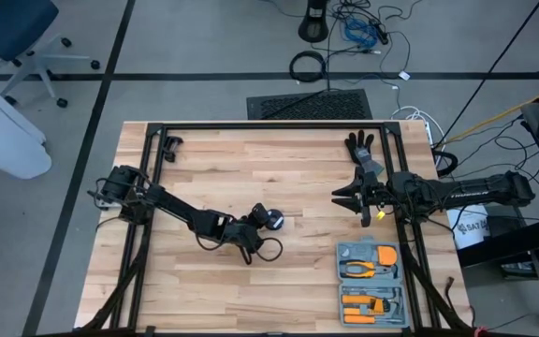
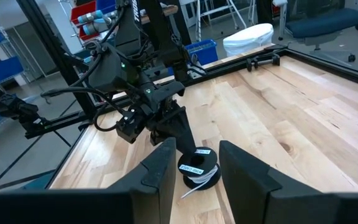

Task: Coil cords
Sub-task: Uncoil the white cable wire from the spool

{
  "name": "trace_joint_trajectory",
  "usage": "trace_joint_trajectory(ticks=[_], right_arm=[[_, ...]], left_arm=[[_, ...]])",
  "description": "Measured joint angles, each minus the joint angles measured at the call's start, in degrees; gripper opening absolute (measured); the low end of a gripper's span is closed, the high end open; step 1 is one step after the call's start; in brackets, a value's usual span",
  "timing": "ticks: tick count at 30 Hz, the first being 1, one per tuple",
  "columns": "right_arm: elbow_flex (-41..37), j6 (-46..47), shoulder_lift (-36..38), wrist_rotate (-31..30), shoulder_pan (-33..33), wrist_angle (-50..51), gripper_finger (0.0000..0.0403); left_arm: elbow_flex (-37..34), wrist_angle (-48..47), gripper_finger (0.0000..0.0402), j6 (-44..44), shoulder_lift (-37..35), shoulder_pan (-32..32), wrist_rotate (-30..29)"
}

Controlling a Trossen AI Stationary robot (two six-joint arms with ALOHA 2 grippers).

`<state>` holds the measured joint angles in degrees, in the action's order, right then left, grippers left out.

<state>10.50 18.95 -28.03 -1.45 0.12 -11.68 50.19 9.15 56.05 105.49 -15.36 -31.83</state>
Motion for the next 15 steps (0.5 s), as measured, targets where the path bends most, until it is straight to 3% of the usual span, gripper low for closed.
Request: trace_joint_trajectory(ticks=[9,15], right_arm=[[0.0,0.0,0.0,0.0,0.0,0.0,0.0112],[0.0,0.1,0.0,0.0,0.0,0.0,0.0112]], left_arm=[[0.0,4.1,0.0009,-0.3,0.0,0.0,-0.2],[0.0,4.5,0.0004,-4.5,0.0,0.1,-1.2]])
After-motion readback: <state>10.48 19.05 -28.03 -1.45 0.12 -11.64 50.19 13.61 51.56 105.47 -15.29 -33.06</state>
